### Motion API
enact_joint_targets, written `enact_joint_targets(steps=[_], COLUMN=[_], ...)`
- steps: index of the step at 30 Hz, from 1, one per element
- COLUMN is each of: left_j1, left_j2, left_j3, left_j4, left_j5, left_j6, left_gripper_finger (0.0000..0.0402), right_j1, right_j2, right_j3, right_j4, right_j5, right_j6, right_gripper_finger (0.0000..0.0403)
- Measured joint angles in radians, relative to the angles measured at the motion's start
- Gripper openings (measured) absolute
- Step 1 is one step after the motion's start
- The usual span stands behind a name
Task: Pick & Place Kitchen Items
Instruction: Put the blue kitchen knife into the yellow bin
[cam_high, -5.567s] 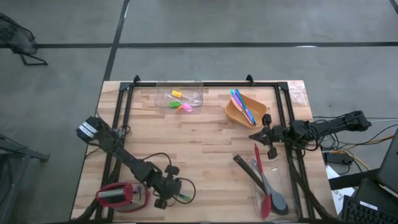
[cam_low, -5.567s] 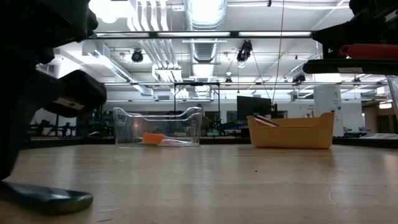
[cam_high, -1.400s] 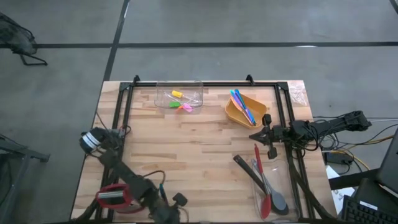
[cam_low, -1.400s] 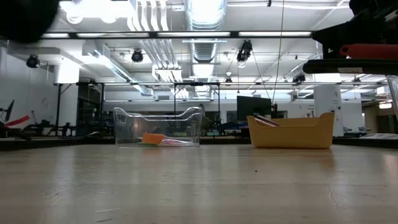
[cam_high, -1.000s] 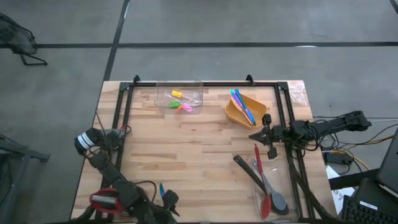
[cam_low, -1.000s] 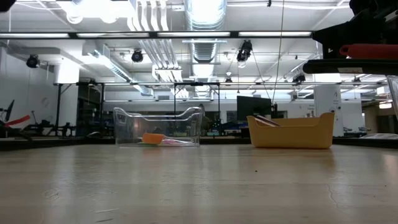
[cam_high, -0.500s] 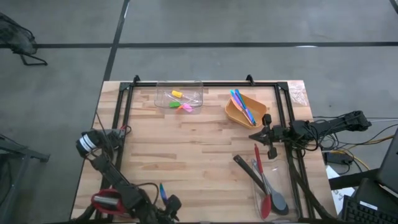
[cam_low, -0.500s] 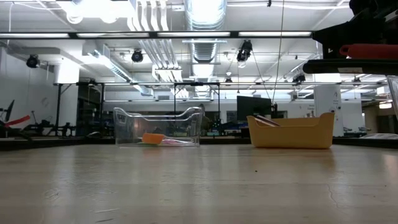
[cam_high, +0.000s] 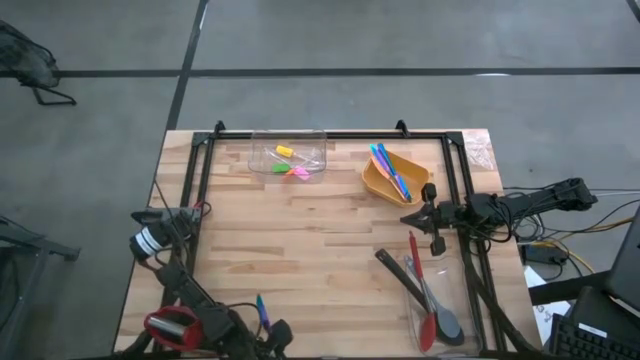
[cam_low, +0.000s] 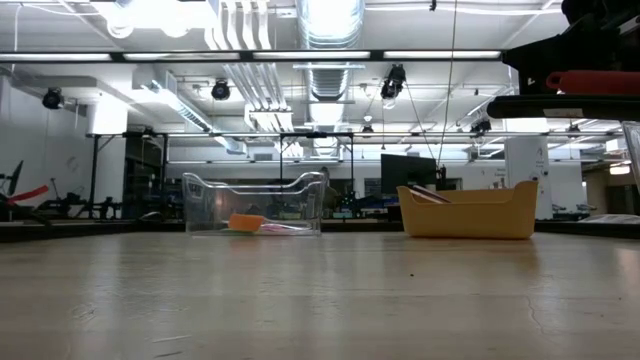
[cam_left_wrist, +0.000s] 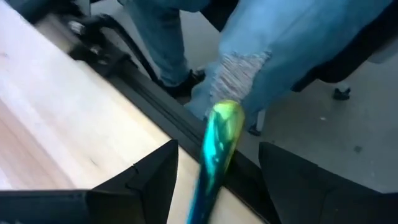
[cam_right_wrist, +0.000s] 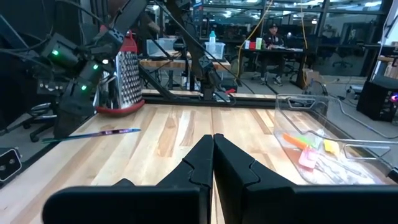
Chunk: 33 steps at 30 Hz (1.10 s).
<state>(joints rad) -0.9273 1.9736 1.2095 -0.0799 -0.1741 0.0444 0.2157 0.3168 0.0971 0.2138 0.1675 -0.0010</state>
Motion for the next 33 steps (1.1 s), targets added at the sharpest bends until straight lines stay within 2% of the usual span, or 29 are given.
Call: enact_joint_targets(steps=[10, 15, 18, 26, 33], left_j1=[-0.004, -0.004, -0.004, -0.004, 0.005], left_j2=[0.035, 0.045, 0.046, 0.046, 0.045], left_j3=[-0.002, -0.002, -0.002, -0.002, -0.006], left_j4=[0.020, 0.048, 0.059, 0.057, 0.054], left_j5=[-0.003, -0.047, -0.052, -0.052, -0.060], left_j6=[0.007, 0.006, 0.009, 0.053, 0.058], left_gripper_finger=[0.0229, 0.0220, 0.0194, 0.0089, 0.0020], right_j1=[0.000, 0.000, 0.000, 0.000, 0.000], right_j2=[0.000, 0.000, 0.000, 0.000, 0.000], right_j3=[0.000, 0.000, 0.000, 0.000, 0.000], right_j4=[0.000, 0.000, 0.000, 0.000, 0.000], right_j5=[0.000, 0.000, 0.000, 0.000, 0.000], right_j6=[0.005, -0.006, 0.000, -0.003, -0.006], right_gripper_finger=[0.0009, 0.0009, 0.0009, 0.0009, 0.0009])
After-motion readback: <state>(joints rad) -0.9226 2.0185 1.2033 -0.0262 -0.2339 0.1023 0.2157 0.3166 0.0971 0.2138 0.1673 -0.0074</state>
